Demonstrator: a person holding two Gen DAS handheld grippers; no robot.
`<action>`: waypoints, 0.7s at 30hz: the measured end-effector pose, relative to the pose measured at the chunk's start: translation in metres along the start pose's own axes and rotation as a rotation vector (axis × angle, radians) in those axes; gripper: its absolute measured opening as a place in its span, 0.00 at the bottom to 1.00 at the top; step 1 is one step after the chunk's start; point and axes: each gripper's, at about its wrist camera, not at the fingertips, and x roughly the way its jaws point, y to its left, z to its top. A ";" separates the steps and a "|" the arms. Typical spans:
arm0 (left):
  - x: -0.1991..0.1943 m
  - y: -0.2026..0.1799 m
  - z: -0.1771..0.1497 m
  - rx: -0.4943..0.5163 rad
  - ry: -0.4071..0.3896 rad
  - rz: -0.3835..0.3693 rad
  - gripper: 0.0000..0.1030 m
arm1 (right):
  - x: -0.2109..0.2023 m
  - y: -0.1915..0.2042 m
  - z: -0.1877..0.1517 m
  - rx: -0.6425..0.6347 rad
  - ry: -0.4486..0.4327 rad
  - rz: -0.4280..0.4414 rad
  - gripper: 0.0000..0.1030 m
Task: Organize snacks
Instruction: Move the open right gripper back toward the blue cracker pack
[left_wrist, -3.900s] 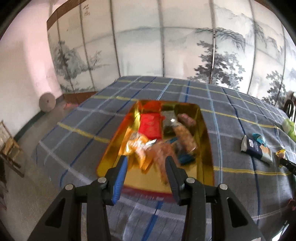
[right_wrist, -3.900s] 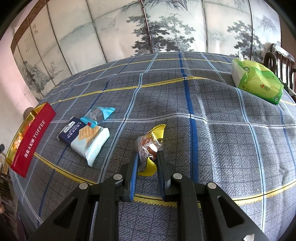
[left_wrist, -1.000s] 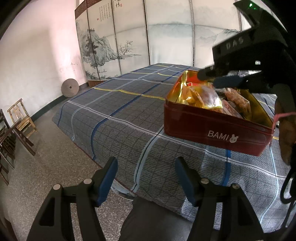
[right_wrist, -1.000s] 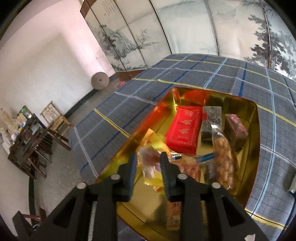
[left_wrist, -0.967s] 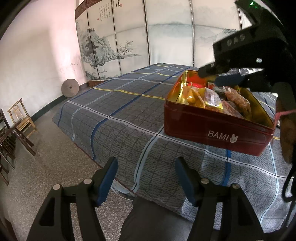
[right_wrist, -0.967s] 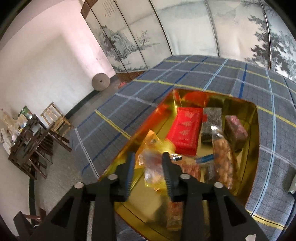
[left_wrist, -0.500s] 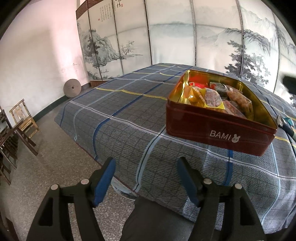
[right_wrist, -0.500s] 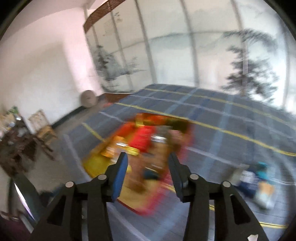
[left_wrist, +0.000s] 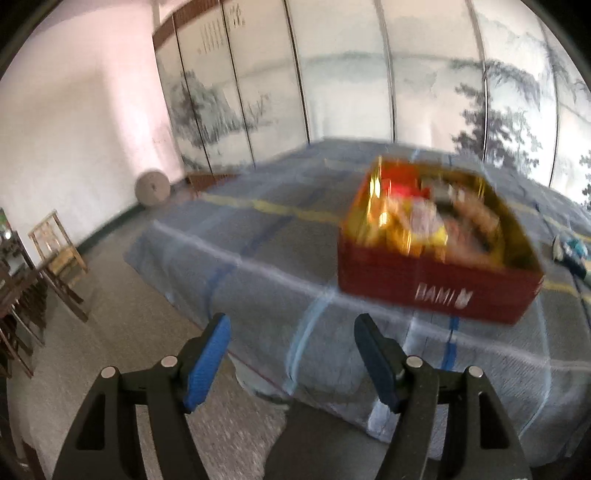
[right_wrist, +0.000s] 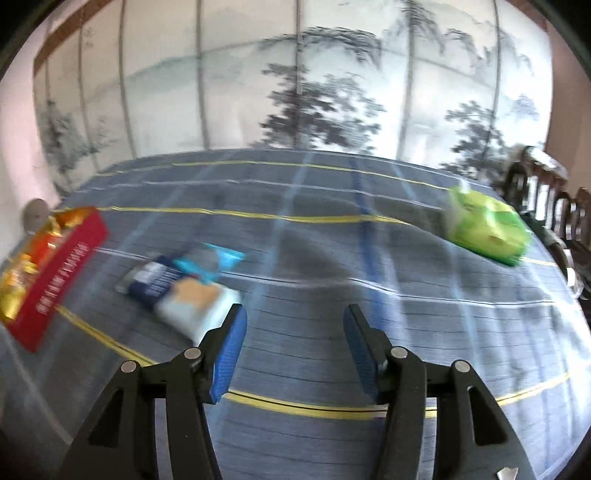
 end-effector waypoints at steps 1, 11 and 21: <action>-0.007 -0.001 0.007 0.013 -0.020 -0.015 0.69 | 0.002 -0.006 -0.003 0.013 0.009 0.002 0.51; -0.043 -0.108 0.096 0.273 0.052 -0.502 0.69 | 0.005 -0.033 -0.016 0.133 -0.006 0.071 0.58; 0.020 -0.231 0.117 0.216 0.486 -0.836 0.69 | 0.002 -0.037 -0.018 0.166 -0.032 0.159 0.62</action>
